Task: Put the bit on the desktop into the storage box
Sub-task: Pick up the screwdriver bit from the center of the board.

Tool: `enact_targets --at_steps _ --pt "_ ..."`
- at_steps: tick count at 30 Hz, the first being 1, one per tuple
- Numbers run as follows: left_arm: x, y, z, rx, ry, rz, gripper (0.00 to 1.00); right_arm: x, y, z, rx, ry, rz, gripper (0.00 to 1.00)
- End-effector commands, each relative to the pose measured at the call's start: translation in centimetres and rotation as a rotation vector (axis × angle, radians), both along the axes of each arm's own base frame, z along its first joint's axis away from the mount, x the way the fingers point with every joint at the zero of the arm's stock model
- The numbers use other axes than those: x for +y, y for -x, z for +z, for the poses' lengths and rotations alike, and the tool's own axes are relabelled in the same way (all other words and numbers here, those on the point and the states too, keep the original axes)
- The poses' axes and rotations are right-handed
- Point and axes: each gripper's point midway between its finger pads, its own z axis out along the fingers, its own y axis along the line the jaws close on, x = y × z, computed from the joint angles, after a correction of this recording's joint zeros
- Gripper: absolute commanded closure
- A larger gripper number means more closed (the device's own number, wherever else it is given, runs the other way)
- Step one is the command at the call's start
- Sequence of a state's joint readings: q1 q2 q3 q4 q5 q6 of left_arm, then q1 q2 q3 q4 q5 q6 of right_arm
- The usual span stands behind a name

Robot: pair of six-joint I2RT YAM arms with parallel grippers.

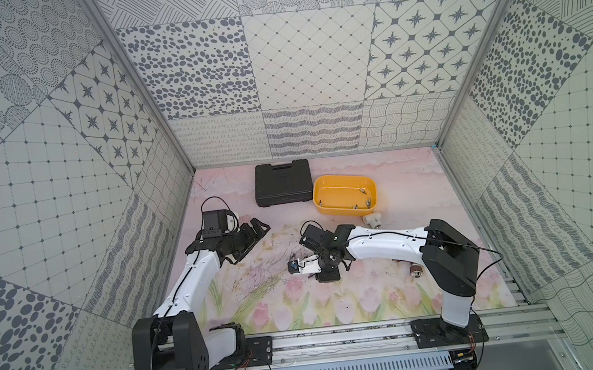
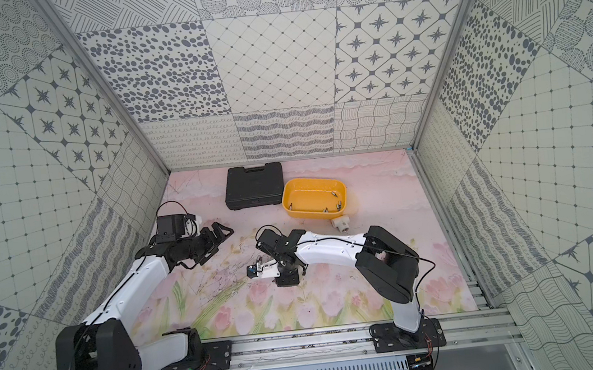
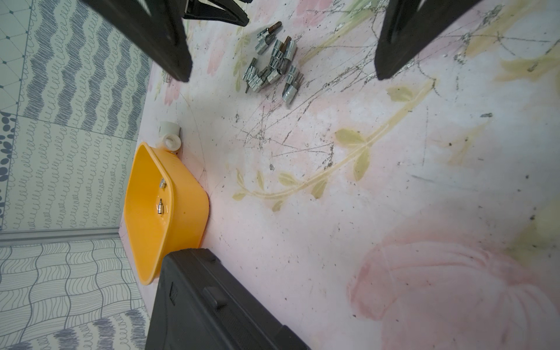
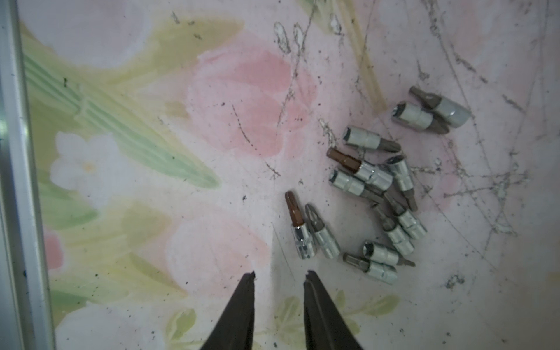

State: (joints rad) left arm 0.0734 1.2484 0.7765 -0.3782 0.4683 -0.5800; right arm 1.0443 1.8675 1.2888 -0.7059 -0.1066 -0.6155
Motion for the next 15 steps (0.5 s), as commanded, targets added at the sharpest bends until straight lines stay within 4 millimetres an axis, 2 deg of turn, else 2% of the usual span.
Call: enact_targets --at_steps 1,15 --pt "0.03 -0.11 0.25 -0.014 0.001 -0.005 0.01 1.19 -0.40 -0.16 -0.016 -0.017 0.023 0.70" --pt "0.10 0.05 0.27 -0.018 -0.004 -0.004 0.01 1.81 -1.38 -1.05 -0.041 -0.010 0.013 0.70"
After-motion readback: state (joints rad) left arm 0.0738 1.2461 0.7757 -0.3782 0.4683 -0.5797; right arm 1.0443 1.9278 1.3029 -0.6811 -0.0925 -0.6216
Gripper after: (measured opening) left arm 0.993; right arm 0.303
